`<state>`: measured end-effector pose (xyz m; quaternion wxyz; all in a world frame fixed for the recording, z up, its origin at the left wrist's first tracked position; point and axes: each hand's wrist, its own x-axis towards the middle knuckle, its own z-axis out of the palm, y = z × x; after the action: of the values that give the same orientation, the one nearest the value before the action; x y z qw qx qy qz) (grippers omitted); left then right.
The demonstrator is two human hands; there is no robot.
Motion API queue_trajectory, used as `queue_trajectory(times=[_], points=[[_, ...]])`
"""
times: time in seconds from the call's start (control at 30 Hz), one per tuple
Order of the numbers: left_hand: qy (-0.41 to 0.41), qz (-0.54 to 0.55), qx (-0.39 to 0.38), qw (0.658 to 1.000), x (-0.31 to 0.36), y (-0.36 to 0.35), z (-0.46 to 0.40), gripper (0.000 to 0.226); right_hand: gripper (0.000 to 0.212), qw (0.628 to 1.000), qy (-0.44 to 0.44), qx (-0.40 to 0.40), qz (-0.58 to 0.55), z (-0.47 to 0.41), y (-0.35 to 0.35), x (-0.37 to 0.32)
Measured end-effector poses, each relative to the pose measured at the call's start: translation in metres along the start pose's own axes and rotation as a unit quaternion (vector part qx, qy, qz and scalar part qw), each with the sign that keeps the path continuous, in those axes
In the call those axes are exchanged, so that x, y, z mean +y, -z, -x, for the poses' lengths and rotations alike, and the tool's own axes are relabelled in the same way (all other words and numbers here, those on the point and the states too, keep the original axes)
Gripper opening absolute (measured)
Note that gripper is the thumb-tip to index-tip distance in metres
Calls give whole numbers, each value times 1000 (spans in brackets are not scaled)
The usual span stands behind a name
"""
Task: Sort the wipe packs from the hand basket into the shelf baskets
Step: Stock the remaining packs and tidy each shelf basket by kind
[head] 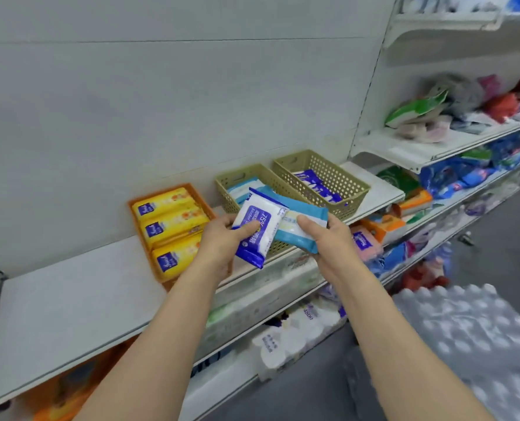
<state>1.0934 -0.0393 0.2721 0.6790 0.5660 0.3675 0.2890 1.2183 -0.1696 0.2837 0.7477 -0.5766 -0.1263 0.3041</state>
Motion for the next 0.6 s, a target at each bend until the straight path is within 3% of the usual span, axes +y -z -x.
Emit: queue_trajectory(times=[0.13, 0.23, 0.43, 0.6], points=[[-5, 24, 103, 994, 0, -26, -28, 34, 26, 999, 8, -2, 50, -73, 38, -17], [-7, 54, 189, 981, -6, -33, -37, 31, 39, 993, 24, -27, 114, -122, 57, -23], [3, 99, 285, 953, -23, -36, -43, 22, 41, 961, 26, -161, 224, -181, 60, -13], [7, 105, 345, 933, -26, -18, -51, 28, 35, 917, 54, -242, 314, -214, 33, 0]])
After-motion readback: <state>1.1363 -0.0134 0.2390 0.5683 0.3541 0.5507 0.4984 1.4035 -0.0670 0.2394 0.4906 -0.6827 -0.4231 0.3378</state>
